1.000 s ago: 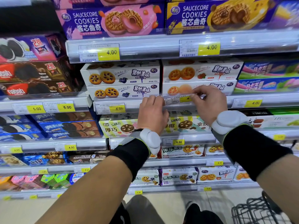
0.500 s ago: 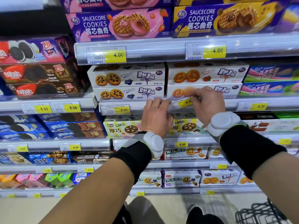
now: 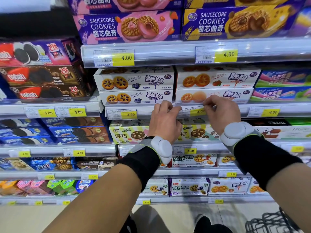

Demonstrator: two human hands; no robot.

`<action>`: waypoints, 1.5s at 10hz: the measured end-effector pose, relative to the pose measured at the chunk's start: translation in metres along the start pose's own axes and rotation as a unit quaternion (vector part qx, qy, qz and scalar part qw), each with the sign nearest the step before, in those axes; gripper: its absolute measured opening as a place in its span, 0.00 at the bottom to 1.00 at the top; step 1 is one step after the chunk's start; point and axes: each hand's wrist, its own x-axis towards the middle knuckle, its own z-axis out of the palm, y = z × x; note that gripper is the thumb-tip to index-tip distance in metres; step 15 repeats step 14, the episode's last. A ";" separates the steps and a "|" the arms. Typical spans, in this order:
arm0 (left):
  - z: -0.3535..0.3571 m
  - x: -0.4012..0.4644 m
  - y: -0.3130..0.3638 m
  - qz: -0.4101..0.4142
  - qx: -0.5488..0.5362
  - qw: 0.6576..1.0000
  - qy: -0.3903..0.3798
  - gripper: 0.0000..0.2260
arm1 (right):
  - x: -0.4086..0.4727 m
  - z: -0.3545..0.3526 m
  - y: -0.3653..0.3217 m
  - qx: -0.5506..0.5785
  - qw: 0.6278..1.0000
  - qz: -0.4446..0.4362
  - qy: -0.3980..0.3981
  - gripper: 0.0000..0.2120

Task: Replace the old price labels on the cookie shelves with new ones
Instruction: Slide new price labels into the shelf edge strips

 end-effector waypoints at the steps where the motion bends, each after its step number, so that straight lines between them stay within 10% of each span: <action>1: -0.001 0.001 0.000 0.001 -0.009 1.000 -0.007 0.19 | -0.002 0.001 0.003 -0.010 1.000 0.008 -0.005 0.06; 15: -0.037 0.005 0.009 0.007 0.050 0.992 -0.117 0.20 | -0.020 -0.022 -0.022 -0.116 0.986 0.051 -0.112 0.22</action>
